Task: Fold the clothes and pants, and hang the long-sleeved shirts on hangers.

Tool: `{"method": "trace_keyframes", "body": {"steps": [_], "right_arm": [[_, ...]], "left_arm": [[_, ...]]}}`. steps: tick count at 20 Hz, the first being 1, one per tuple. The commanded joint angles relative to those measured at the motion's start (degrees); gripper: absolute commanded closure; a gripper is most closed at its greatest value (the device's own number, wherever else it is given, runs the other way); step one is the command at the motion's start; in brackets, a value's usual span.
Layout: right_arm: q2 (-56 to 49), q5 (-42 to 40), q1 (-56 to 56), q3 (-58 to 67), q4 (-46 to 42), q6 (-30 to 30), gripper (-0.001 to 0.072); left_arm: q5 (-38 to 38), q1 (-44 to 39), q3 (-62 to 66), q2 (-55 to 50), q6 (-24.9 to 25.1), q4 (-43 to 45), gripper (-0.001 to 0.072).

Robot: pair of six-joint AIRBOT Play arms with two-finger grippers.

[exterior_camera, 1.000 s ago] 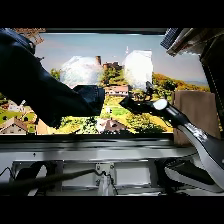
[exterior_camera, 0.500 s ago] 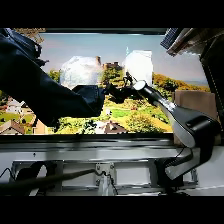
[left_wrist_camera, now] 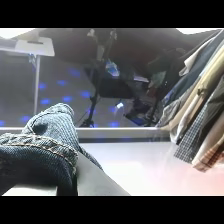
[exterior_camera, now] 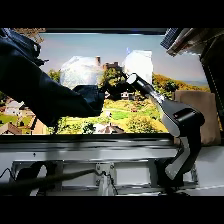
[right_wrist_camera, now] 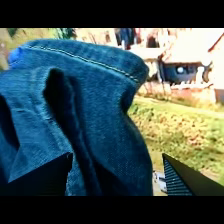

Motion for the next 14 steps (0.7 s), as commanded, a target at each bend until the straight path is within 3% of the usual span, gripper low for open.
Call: {"method": "trace_keyframes", "body": {"steps": [1,6,9,11,12,13,14], "right_arm": [[-1.09,0.09,1.18,0.96,-0.39,0.66,0.0076],[-1.11,-1.33,5.6,5.01,0.39,-0.96,0.0067],[-1.11,-2.14,7.06,6.01,0.09,1.57,0.0101],[-1.14,-2.95,7.32,6.01,0.11,1.88,0.022],[-1.14,-3.45,7.41,6.01,0.04,1.86,0.0326],[-1.14,-4.07,7.63,6.01,-0.2,1.77,0.0448],[-1.14,-4.72,7.69,6.01,-0.37,1.25,0.0657]], "left_arm": [[0.57,0.04,-0.02,0.07,0.07,0.02,0.0691],[0.57,0.02,-0.02,-0.33,0.07,-0.02,0.069],[0.57,0.02,-0.02,-0.72,0.04,-0.24,0.069],[0.55,0.02,-0.02,-0.7,0.04,-0.24,0.069],[0.52,0.02,-0.02,-0.7,0.04,-0.24,0.069],[0.52,0.02,-0.02,-0.7,0.04,-0.24,0.069],[0.52,0.02,-0.02,-0.7,0.04,-0.22,0.069]]}}
